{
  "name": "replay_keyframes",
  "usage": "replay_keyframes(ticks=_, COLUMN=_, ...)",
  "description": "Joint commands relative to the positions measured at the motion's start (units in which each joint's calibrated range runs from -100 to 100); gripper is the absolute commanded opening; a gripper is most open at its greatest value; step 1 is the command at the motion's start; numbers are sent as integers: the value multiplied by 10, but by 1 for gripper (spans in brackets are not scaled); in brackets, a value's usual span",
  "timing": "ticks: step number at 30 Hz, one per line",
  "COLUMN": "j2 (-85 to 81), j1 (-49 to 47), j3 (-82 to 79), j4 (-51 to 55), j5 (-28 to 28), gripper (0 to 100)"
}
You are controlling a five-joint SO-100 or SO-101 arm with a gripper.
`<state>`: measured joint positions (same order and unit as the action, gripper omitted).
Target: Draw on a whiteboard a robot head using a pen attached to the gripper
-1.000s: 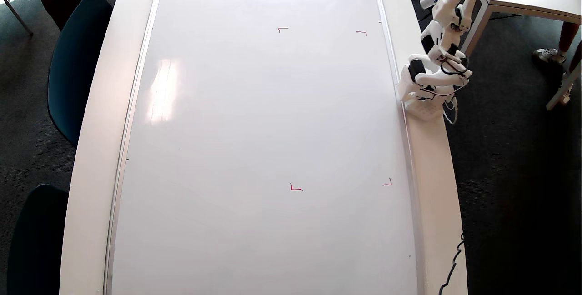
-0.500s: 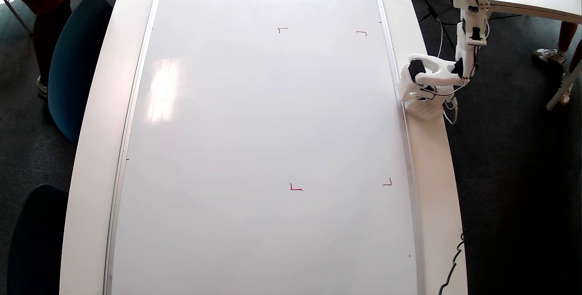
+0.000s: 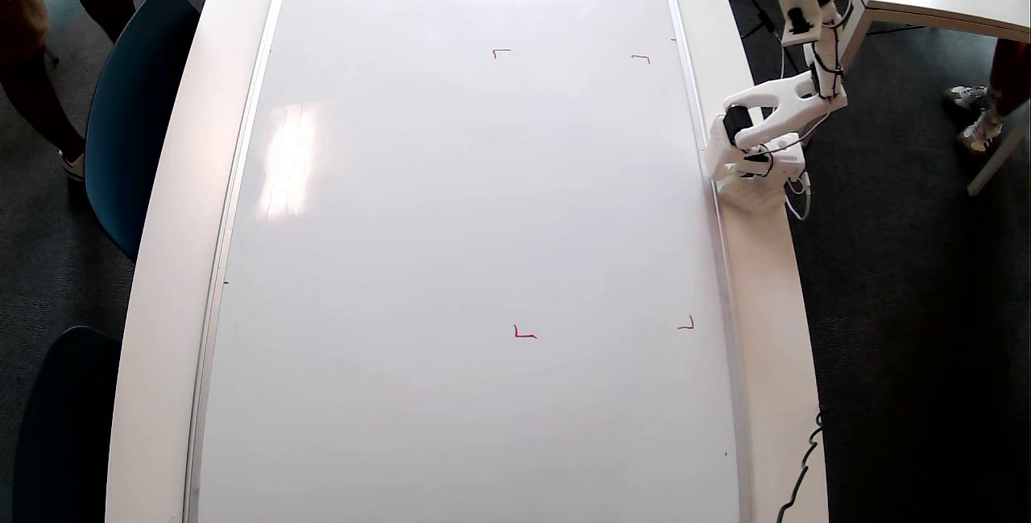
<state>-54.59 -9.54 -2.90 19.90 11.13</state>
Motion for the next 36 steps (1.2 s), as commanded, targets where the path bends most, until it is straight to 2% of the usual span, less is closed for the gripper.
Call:
replay_keyframes(ticks=1, j2=52, j1=-5, j3=56, j4=123, j5=-1, gripper=1)
replay_keyframes(ticks=2, j2=64, j1=-8, j3=81, j4=195, j5=-2, gripper=1)
replay_keyframes(ticks=6, j2=125, j1=-77, j3=157, j4=361, j5=2, gripper=1)
replay_keyframes(ticks=11, j2=260, j1=-96, j3=252, j4=480, j5=17, gripper=1)
replay_keyframes(ticks=14, j2=324, j1=-115, j3=292, j4=513, j5=57, gripper=1)
replay_keyframes(ticks=15, j2=345, j1=-118, j3=305, j4=525, j5=76, gripper=1)
replay_keyframes(ticks=16, j2=382, j1=-124, j3=321, j4=548, j5=117, gripper=1)
replay_keyframes(ticks=21, j2=486, j1=-150, j3=356, j4=593, j5=200, gripper=1)
replay_keyframes(ticks=27, j2=574, j1=-174, j3=365, j4=629, j5=244, gripper=1)
replay_keyframes(ticks=36, j2=698, j1=-196, j3=367, j4=625, j5=293, gripper=1)
